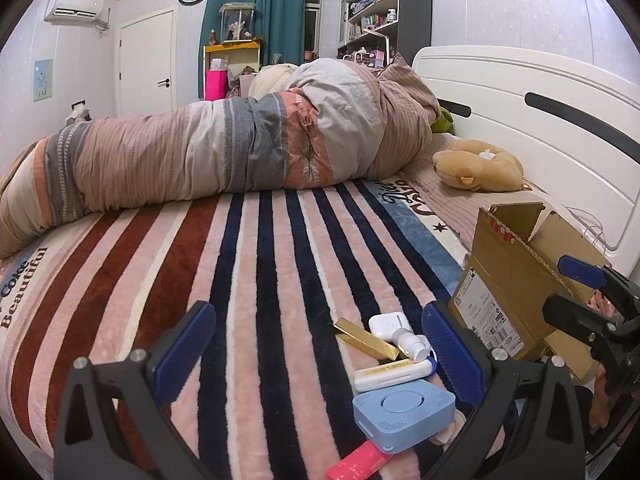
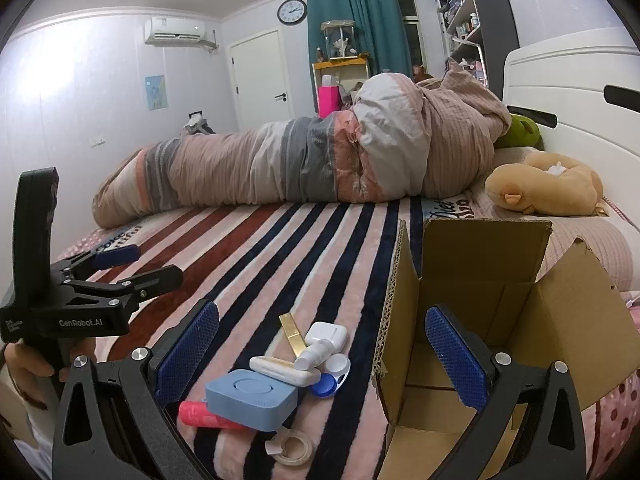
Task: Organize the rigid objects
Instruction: 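Move the right tool toward the light-blue square device on the bed, then grasp the light-blue square device with the right gripper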
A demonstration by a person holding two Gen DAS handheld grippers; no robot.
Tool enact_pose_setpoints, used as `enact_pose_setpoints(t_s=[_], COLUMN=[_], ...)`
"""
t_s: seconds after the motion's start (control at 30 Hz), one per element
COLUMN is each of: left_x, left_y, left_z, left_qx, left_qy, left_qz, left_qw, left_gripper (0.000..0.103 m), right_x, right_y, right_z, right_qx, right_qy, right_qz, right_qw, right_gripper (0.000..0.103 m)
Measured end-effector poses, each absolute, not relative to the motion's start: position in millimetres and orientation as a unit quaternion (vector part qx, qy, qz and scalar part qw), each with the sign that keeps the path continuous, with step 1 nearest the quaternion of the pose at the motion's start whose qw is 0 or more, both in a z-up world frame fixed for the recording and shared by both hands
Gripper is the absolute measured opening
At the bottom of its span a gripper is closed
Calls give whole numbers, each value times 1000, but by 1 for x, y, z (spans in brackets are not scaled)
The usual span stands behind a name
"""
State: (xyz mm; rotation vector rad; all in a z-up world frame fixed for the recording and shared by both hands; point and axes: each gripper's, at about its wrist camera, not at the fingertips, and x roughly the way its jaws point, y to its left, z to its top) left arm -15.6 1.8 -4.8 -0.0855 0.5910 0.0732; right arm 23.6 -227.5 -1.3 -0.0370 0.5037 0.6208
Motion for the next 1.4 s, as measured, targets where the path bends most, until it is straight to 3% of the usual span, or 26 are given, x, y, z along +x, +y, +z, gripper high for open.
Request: enact_pose_setpoints(t_s=[0.9,1.1,1.23,1.4], left_x=[-16,-17,-16,-6], left_y=[11,22,37,64], left_z=[-8,-10,-17,-41], left_qx=[-43,-49,-46,-57], left_qy=[294,292,292,300], left_qz=[42,38,29,11], left_qw=[954,954,955,952], left_gripper=[103,103,103,102], right_x=[23,4,-5,-3], right_y=[-225,-212,-195,-160], right_z=[-3,3,-2,-38], right_qx=[-23,-97,-113,-114], right_qy=[246,204,215,287], right_qz=[302,257,281,333], right_qw=[921,940,929,891], right_gripper=[103,103,87,85])
